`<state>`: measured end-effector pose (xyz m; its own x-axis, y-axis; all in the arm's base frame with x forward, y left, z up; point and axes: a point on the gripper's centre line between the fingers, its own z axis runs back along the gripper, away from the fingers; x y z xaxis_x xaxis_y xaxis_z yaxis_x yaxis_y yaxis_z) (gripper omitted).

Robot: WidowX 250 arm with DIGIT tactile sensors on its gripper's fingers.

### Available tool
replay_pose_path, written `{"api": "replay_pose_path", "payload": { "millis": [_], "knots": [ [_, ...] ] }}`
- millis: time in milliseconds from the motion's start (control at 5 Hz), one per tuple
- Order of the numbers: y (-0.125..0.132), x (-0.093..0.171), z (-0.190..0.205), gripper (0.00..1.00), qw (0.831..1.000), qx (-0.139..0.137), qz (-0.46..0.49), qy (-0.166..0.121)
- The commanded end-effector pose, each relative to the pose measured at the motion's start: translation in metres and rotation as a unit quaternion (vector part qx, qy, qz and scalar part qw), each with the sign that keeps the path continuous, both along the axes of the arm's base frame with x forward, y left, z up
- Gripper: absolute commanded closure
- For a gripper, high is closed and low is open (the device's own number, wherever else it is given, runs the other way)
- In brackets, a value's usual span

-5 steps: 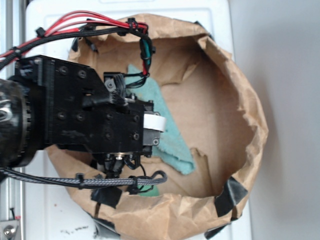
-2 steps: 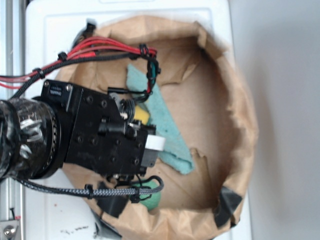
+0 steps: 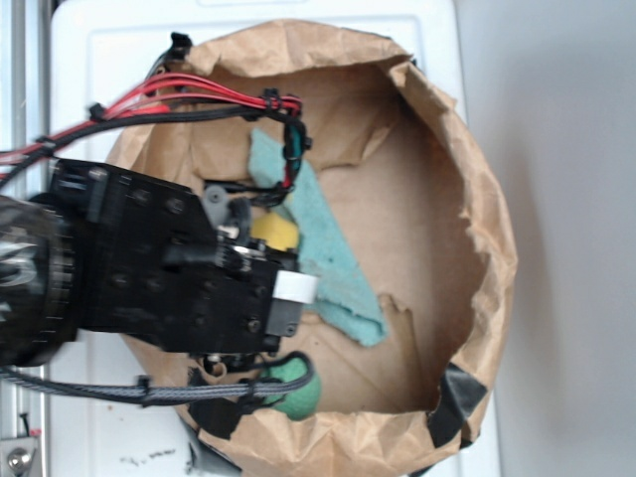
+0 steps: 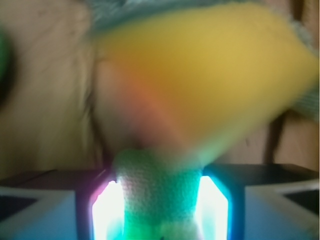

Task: Grab the green animal.

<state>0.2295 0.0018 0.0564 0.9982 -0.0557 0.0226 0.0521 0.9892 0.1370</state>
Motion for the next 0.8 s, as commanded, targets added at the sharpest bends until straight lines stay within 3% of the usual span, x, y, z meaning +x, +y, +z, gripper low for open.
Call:
{"api": "replay_pose_path", "payload": {
  "millis": [0, 400, 600],
  "knots": [
    [0.01, 0.018, 0.083, 1.0, 0.996, -0.052, 0.024, -0.062],
    [0.007, 0.027, 0.139, 1.0, 0.989, -0.105, 0.058, -0.09],
    [0.0, 0.035, 0.161, 1.0, 0.985, -0.107, 0.082, -0.11]
  ]
}}
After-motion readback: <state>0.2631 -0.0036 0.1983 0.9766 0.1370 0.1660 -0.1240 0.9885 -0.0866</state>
